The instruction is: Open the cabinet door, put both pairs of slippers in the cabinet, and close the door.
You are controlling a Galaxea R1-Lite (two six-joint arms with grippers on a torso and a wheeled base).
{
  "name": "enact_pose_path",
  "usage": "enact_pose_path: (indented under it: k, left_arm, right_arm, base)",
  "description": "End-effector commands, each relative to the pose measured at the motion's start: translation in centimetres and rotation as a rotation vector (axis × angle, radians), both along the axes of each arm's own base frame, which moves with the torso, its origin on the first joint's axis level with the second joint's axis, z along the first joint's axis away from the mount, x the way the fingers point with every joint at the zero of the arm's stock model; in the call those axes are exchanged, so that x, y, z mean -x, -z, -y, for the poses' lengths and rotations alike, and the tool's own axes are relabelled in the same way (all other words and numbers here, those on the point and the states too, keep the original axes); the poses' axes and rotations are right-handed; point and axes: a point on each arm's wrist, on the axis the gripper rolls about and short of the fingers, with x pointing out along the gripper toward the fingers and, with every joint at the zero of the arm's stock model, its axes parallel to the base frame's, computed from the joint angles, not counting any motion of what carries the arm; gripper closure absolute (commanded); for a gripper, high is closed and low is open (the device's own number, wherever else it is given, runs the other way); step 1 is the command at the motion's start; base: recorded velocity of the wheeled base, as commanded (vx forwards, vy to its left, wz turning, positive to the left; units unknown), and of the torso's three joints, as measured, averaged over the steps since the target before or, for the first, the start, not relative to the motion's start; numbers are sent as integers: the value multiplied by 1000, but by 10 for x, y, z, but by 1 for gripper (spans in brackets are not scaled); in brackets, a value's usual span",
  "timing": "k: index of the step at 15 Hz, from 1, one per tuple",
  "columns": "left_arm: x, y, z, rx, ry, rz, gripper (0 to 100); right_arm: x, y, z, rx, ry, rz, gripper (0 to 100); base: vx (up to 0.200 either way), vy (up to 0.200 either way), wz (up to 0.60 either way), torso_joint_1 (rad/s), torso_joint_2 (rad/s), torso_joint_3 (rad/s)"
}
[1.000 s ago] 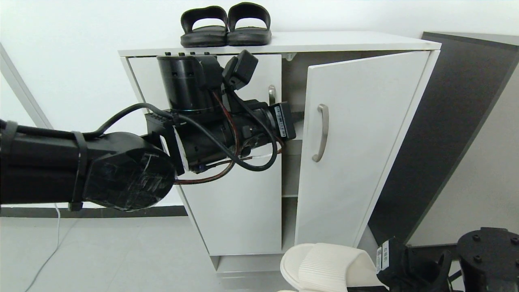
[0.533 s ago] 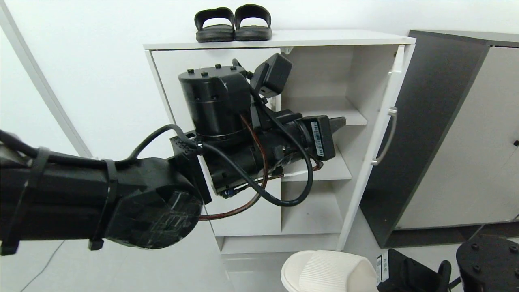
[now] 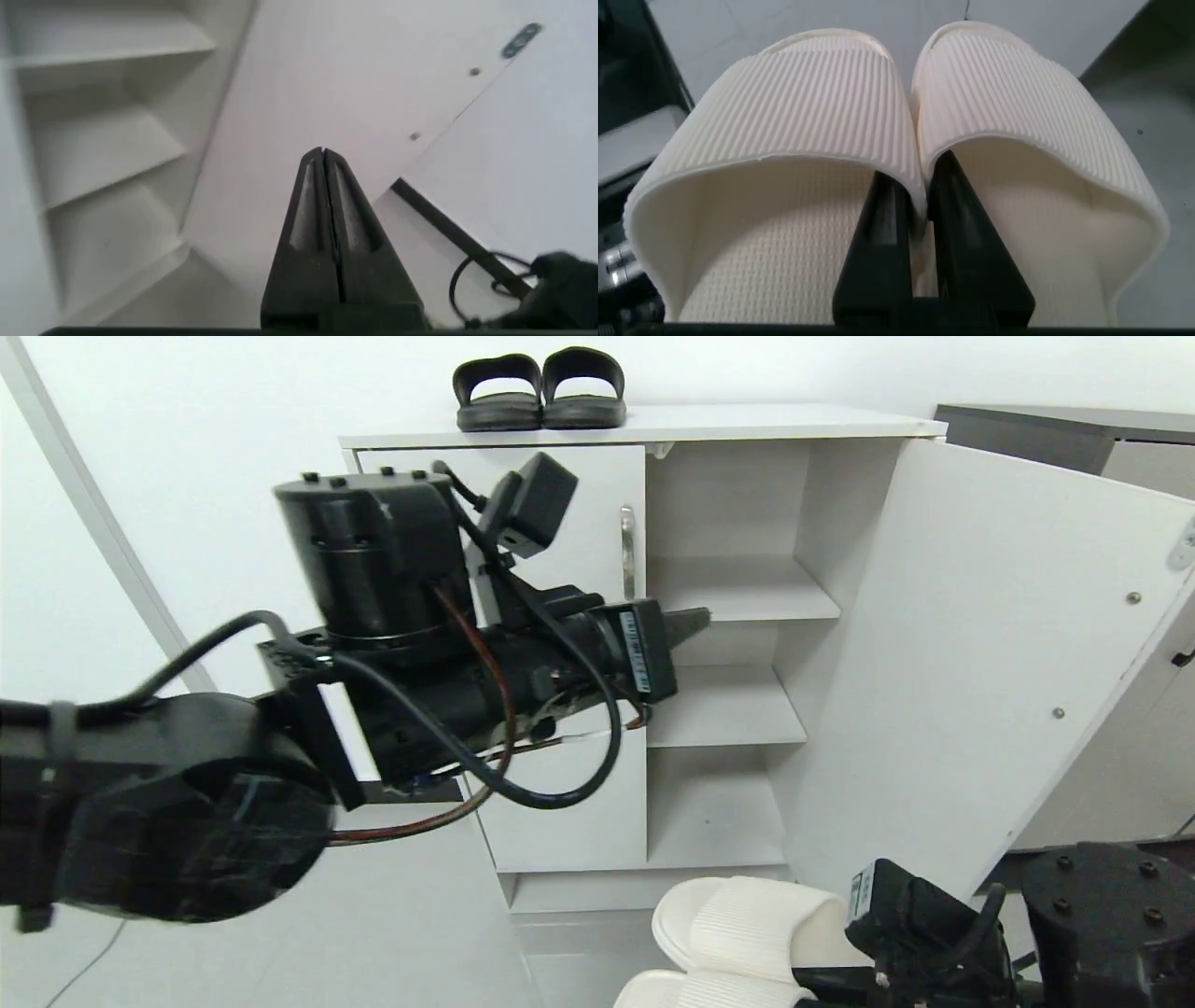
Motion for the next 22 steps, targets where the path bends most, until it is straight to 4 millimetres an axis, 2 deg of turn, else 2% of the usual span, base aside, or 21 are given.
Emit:
enact_pose_path:
  k: [1, 3, 5, 6, 7, 8, 10, 14, 15, 16, 18, 22]
  left_arm:
    - [72, -33, -100, -9, -161, 4, 100]
    - [113, -24, -142, -93, -364, -27, 100]
    - [155, 6, -176, -127, -637, -57, 100]
    - [168, 13, -188, -119, -732, -35, 100]
    - [192, 23, -205, -101, -918, 10, 100]
    - [206, 37, -211, -113, -1048, 0, 100]
    - [226, 65, -215, -179, -1174, 5, 100]
    - [250, 147, -214, -312, -1240, 16, 100]
    - [252, 154, -214, -307, -1242, 26, 100]
    - [257, 169, -213, -309, -1226, 59, 100]
    - [257, 188, -214, -326, -1142, 105, 100]
    - [256, 193, -209, -346, -925, 105, 100]
  right_arm:
    - [-19, -8, -6, -43, 111, -7, 100]
    - [-35, -21, -20, -108, 281, -4, 100]
    - [-55, -27, -36, -140, 466, 25, 100]
    - [-60, -26, -39, -136, 508, 35, 100]
    - [-72, -25, -43, -127, 591, 59, 100]
    - [-76, -23, -46, -118, 624, 70, 100]
    - [-77, -21, -46, -109, 634, 70, 100]
    - [-77, -20, -45, -104, 640, 70, 100]
    - [-77, -19, -45, -103, 638, 69, 100]
    - [-76, -17, -44, -96, 640, 66, 100]
    - [-76, -19, -44, -100, 639, 69, 100]
    - [-77, -16, -45, -90, 635, 67, 100]
  base:
    - [0, 0, 0, 0, 0, 0]
    - [0, 0, 0, 0, 0, 0]
    - [0, 0, 0, 0, 0, 0]
    - [0, 0, 0, 0, 0, 0]
    - [0, 0, 0, 0, 0, 0]
    - [0, 0, 0, 0, 0, 0]
    - [0, 0, 0, 0, 0, 0]
    - [0, 0, 0, 0, 0, 0]
    - [0, 0, 0, 0, 0, 0]
    - [0, 0, 0, 0, 0, 0]
    - [0, 0, 0, 0, 0, 0]
    - [0, 0, 0, 0, 0, 0]
